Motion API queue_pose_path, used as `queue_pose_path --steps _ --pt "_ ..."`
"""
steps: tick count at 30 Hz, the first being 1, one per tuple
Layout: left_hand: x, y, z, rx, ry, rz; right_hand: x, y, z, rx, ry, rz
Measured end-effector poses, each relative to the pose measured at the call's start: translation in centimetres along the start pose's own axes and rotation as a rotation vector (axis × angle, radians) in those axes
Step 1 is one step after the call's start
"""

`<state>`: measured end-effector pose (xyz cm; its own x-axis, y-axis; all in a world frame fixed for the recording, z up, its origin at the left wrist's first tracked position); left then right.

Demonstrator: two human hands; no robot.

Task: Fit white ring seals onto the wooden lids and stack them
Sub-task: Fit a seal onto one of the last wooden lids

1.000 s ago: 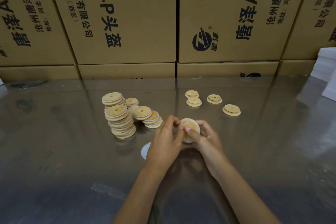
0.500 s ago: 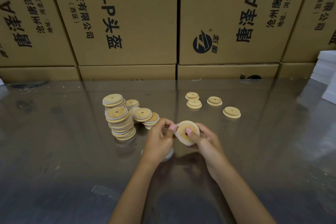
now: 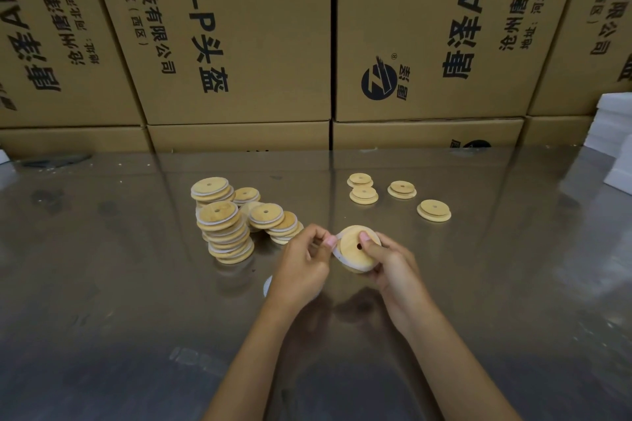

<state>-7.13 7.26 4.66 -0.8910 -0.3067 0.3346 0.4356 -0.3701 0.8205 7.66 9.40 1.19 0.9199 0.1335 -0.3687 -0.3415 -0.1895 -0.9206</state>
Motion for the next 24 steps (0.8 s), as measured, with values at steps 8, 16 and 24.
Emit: queue_pose_path --steps 8,16,24 --pt "0.5 0.6 -0.1 -0.023 0.029 0.156 -0.6 0.5 0.1 -0.037 -0.072 -0.053" --pt "0.6 0.1 0.0 0.029 0.042 0.068 -0.8 0.4 0.0 -0.034 -0.141 -0.127" --pt "-0.5 -1.2 -0.1 0.127 -0.026 -0.077 -0.6 0.2 0.0 -0.025 -0.117 -0.087"
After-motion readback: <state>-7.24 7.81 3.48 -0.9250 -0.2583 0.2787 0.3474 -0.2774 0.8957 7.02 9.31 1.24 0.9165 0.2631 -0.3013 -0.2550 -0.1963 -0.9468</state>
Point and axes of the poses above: each hand's wrist, its own z-axis towards the middle knuckle, its own x-axis out of the back of the hand, y = z × x, the point moved 9 cm from there along z, towards the middle knuckle, and after that the axes turned 7 degrees about -x, right-handed, at the moved point
